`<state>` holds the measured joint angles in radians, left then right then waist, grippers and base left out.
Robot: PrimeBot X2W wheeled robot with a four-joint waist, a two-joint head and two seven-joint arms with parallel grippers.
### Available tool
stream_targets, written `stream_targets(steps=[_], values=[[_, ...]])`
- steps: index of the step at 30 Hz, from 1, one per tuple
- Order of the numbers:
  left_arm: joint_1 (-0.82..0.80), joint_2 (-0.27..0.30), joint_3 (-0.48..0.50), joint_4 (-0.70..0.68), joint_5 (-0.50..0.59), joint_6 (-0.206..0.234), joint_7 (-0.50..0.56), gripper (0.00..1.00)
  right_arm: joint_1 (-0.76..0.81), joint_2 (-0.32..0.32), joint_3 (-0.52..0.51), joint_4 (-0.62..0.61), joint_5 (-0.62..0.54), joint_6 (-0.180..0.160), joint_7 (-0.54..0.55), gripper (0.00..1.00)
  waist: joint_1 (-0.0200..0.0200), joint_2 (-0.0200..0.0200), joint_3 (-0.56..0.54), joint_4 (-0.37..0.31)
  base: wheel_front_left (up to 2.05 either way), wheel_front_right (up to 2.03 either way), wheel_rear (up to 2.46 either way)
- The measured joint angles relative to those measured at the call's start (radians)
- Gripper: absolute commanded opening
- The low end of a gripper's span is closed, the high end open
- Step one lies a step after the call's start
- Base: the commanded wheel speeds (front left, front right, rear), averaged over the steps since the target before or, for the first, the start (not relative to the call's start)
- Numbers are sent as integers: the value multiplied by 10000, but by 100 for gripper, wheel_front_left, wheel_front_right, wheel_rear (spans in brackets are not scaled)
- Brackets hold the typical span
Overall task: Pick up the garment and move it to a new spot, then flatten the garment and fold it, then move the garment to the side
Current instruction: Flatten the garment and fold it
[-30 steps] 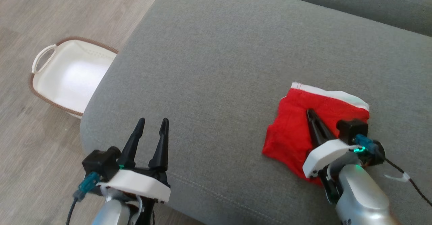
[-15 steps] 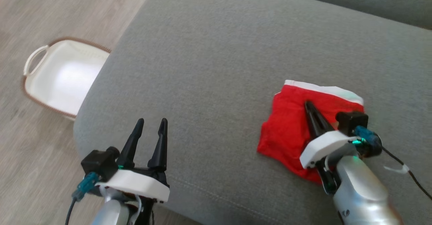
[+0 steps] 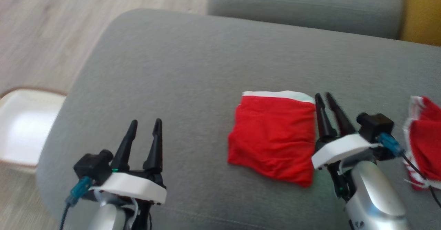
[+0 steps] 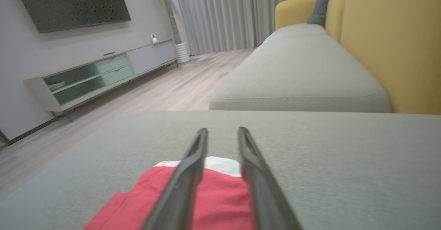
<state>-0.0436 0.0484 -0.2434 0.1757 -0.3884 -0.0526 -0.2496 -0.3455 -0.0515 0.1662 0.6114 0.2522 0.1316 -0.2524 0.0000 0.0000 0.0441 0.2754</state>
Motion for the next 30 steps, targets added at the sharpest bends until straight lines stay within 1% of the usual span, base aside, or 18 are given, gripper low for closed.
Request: stream_targets(steps=[7,9,12,20,30], values=[[18,0,316,-84,2,12,0,100,573,8,-681,-966,-270,0,2,100,0,0,-357,-1157,0,0,0],[33,0,372,-92,0,15,0,100,892,6,-832,-1475,-347,0,52,100,0,0,-479,-1547,0,0,0],[76,-2,451,-96,2,17,0,100,1253,12,-886,-1860,-316,0,75,100,0,0,-590,-1844,0,0,0],[621,0,568,-84,40,86,0,100,2516,29,-859,-2282,-198,0,73,100,0,0,-799,-2144,0,0,0],[789,2,556,-98,102,86,0,100,2628,31,-826,-2443,-134,0,63,100,0,0,-883,-2197,0,0,0]])
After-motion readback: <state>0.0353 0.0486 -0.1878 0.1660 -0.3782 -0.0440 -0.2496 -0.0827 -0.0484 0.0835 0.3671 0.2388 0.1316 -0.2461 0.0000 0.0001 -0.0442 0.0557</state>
